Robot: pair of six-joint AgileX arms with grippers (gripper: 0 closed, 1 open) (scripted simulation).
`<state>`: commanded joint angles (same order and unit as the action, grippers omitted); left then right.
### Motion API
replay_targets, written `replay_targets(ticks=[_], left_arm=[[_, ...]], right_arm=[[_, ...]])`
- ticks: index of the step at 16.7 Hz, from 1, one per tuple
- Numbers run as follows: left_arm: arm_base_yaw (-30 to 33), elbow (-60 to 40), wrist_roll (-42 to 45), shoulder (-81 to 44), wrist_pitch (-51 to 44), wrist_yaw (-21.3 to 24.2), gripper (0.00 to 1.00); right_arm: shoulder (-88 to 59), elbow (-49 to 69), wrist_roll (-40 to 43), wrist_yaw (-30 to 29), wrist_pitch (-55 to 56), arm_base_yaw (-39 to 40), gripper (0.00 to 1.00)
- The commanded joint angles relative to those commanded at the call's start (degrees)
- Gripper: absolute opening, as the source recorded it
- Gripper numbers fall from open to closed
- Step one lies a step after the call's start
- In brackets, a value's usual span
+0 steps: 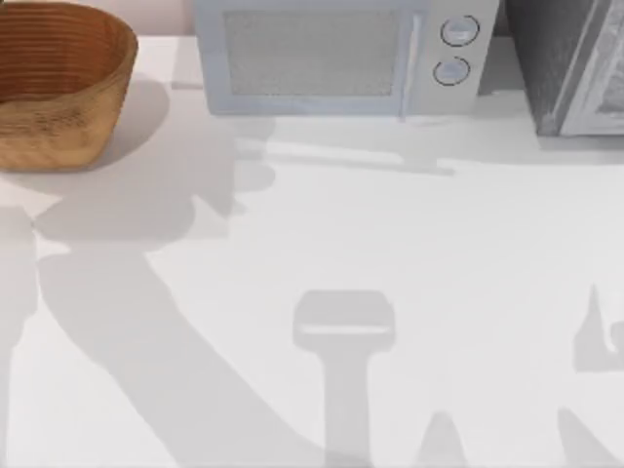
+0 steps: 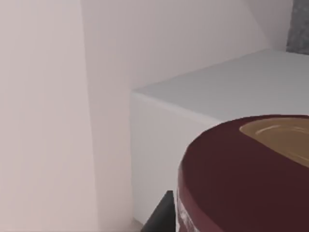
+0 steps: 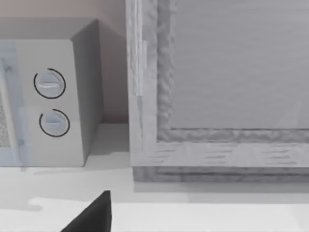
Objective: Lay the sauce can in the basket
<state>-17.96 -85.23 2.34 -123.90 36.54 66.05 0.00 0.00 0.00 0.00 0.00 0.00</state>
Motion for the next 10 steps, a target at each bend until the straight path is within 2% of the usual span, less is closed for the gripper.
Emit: replay_targets(ticks=[3, 10], left_arm=[[0.0, 0.0, 0.0, 0.0, 0.0, 0.0, 0.0], [0.0, 0.0, 0.0, 0.0, 0.0, 0.0, 0.53]], right_arm=[[0.0, 0.0, 0.0, 0.0, 0.0, 0.0, 1.0], [0.0, 0.0, 0.0, 0.0, 0.0, 0.0, 1.0]])
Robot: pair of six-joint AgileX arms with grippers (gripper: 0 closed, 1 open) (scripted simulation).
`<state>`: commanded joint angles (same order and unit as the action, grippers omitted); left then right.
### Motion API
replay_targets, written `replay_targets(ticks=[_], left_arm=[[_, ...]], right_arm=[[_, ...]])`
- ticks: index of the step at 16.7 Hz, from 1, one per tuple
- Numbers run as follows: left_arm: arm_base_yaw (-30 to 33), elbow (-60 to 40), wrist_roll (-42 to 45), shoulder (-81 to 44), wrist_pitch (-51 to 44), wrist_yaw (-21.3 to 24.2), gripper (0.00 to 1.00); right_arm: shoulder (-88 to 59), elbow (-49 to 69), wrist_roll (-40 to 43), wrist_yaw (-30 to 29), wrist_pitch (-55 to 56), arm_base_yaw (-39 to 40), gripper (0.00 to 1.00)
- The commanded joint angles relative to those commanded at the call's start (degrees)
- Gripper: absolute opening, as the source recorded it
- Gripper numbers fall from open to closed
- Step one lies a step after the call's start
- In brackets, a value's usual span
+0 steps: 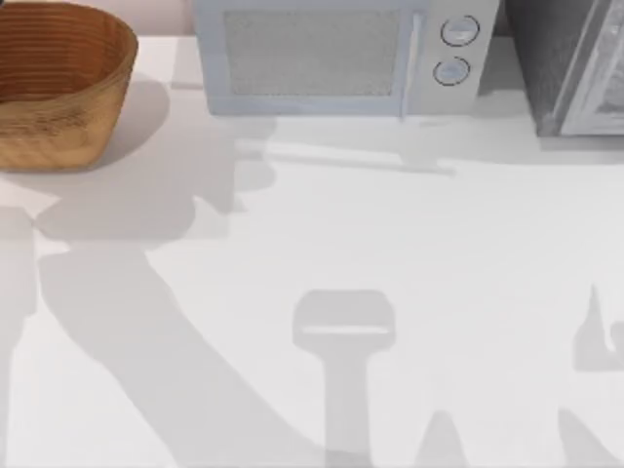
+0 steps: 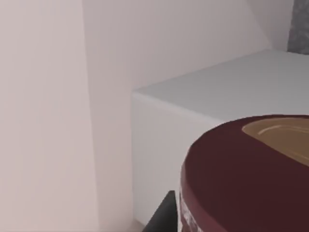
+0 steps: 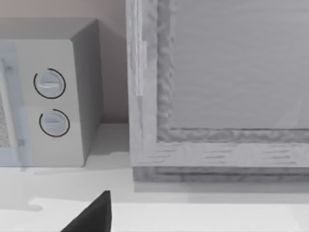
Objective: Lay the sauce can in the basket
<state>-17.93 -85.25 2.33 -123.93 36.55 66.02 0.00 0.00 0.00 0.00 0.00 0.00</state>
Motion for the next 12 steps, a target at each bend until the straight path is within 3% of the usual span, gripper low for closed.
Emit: replay_targets(ticks=[6, 12], left_arm=[[0.0, 0.0, 0.0, 0.0, 0.0, 0.0, 0.98], [0.0, 0.0, 0.0, 0.0, 0.0, 0.0, 1.0]], right_arm=[[0.0, 0.0, 0.0, 0.0, 0.0, 0.0, 1.0], [0.0, 0.0, 0.0, 0.0, 0.0, 0.0, 1.0]])
